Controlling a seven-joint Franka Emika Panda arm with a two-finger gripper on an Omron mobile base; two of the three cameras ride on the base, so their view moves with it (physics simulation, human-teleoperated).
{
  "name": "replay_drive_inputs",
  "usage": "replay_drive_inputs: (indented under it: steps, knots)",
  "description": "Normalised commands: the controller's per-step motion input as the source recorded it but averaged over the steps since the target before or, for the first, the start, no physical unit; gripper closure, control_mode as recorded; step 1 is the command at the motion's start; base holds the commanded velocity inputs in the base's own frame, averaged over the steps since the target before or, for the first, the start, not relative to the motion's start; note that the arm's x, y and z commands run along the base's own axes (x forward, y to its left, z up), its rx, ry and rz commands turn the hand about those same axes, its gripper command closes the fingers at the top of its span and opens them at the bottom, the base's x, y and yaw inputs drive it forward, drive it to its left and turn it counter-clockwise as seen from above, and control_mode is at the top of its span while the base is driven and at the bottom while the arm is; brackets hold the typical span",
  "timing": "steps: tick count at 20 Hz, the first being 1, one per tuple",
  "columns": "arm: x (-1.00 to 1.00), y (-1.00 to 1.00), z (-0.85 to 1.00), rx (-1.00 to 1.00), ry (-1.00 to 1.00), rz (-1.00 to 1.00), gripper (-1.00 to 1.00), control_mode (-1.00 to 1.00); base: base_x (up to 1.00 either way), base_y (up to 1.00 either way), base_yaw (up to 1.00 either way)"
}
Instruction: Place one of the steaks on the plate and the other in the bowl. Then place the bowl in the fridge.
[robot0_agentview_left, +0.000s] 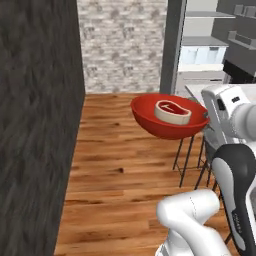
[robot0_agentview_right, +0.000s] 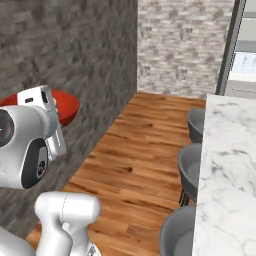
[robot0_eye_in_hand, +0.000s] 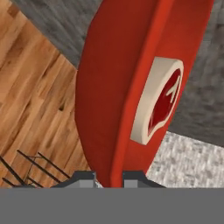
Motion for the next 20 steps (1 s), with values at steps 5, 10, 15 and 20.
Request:
replay_drive_inputs:
  steps: [5,10,15,20]
  knots:
    - [0.00,0.00,0.00,0.00,0.00,0.00,1.00,1.00,0.84,0.00,-0.40]
    - [0.00,0.00,0.00,0.00,0.00,0.00,1.00,1.00,0.97,0.19,-0.31]
    - [0.00,0.00,0.00,0.00,0.00,0.00,1.00,1.00,1.00,0.37,-0.26]
    - [0.00,0.00,0.00,0.00,0.00,0.00,1.00,1.00,1.00,0.55,-0.27]
